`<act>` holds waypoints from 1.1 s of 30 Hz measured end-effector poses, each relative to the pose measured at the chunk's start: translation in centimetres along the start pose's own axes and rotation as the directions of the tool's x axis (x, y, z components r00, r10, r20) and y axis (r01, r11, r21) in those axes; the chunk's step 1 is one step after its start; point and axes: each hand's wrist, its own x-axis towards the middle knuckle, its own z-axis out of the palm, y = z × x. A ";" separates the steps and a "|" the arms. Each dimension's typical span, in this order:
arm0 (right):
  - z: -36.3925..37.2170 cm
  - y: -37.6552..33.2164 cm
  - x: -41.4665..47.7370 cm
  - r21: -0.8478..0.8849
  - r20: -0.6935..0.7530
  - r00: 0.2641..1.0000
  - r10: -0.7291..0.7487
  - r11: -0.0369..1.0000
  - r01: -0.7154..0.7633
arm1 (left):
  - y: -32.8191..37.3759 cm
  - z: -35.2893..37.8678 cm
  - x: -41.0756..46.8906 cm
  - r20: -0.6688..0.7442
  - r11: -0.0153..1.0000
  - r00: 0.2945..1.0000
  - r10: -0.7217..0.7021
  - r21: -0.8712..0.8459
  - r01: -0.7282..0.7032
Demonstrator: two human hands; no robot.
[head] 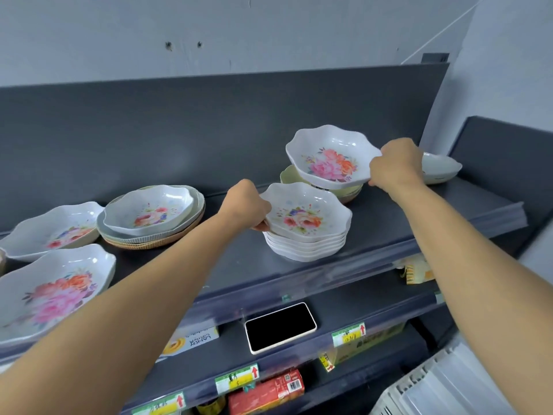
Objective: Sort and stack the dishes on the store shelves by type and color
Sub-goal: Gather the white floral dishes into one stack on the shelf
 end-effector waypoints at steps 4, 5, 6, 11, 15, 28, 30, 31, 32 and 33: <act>0.1 0.1 0.0 -0.011 0.124 0.987 -0.103 0.994 0.106 | -0.3 0.3 -0.3 -0.018 0.998 0.999 -0.046 -0.030 0.046; 0.1 0.0 0.1 -0.015 0.151 0.981 -0.124 0.992 0.127 | -0.3 0.4 -0.6 -0.020 0.998 0.998 -0.055 -0.034 0.054; 0.1 0.0 0.1 -0.024 0.175 0.974 -0.144 0.988 0.150 | -0.2 0.4 -0.8 -0.030 0.998 0.998 -0.057 -0.032 0.056; -0.3 -0.1 0.2 -0.027 0.278 0.928 -0.247 0.964 0.265 | 0.5 -0.4 -1.6 -0.199 0.997 0.980 -0.027 0.069 0.041; 0.2 0.5 0.2 0.006 0.358 0.891 -0.280 0.955 0.298 | 0.9 -0.8 -2.4 -0.299 0.980 0.954 0.010 0.190 0.049; 1.6 2.3 -0.2 0.057 0.514 0.803 -0.302 0.946 0.319 | 1.3 -0.1 -6.0 -0.378 0.954 0.926 -0.005 0.275 0.118; 1.9 2.3 -0.4 0.060 0.520 0.802 -0.295 0.949 0.309 | 1.2 -0.1 -6.3 -0.373 0.953 0.928 -0.008 0.279 0.120; 2.0 2.3 -0.5 0.059 0.522 0.802 -0.289 0.951 0.304 | 1.1 -0.1 -6.3 -0.371 0.953 0.928 -0.014 0.277 0.125; 2.1 2.3 -0.5 0.048 0.521 0.804 -0.287 0.950 0.309 | 1.0 -0.2 -6.4 -0.373 0.953 0.928 -0.015 0.276 0.127; 2.1 2.3 -0.5 0.025 0.513 0.808 -0.290 0.946 0.324 | 0.9 -0.3 -6.4 -0.377 0.953 0.926 -0.012 0.275 0.124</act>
